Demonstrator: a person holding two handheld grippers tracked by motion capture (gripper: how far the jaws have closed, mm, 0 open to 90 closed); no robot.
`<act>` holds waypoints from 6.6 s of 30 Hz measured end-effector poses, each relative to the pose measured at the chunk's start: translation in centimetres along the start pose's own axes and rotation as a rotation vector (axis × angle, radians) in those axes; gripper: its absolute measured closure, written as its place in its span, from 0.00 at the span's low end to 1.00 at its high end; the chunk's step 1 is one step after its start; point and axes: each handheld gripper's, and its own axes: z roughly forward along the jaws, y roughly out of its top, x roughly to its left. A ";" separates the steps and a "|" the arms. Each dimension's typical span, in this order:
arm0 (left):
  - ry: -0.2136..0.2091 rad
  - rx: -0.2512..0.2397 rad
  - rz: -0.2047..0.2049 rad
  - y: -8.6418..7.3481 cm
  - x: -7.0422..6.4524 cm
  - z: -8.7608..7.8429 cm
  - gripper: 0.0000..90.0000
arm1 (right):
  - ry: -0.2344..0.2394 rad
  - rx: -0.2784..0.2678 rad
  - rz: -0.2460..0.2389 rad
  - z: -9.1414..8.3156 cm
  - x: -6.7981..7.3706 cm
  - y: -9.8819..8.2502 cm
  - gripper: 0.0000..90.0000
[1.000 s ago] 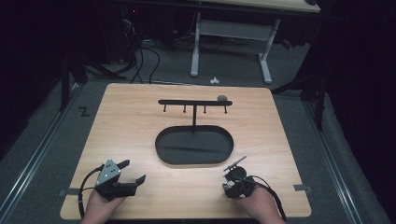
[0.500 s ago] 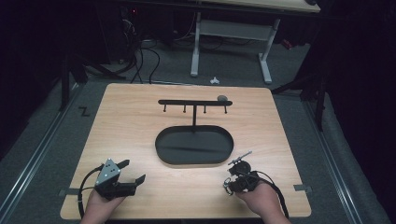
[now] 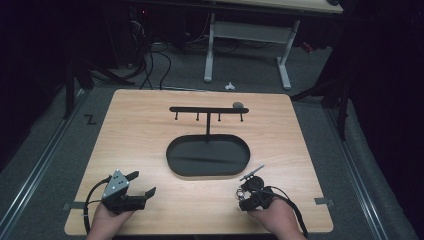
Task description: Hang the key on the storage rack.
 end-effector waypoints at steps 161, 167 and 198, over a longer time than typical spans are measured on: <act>-0.042 0.020 -0.013 -0.1 0.4 0.3 0.17 | -0.025 -0.116 0.056 -14.4 -6.7 15.7 0.77; -0.042 0.017 -0.015 0.0 0.5 0.2 0.17 | -0.026 -0.123 0.060 -14.5 -6.8 16.3 0.77; -0.054 0.037 -0.005 -0.2 0.2 0.4 0.17 | -0.006 -0.144 0.105 -13.8 -8.5 18.2 0.77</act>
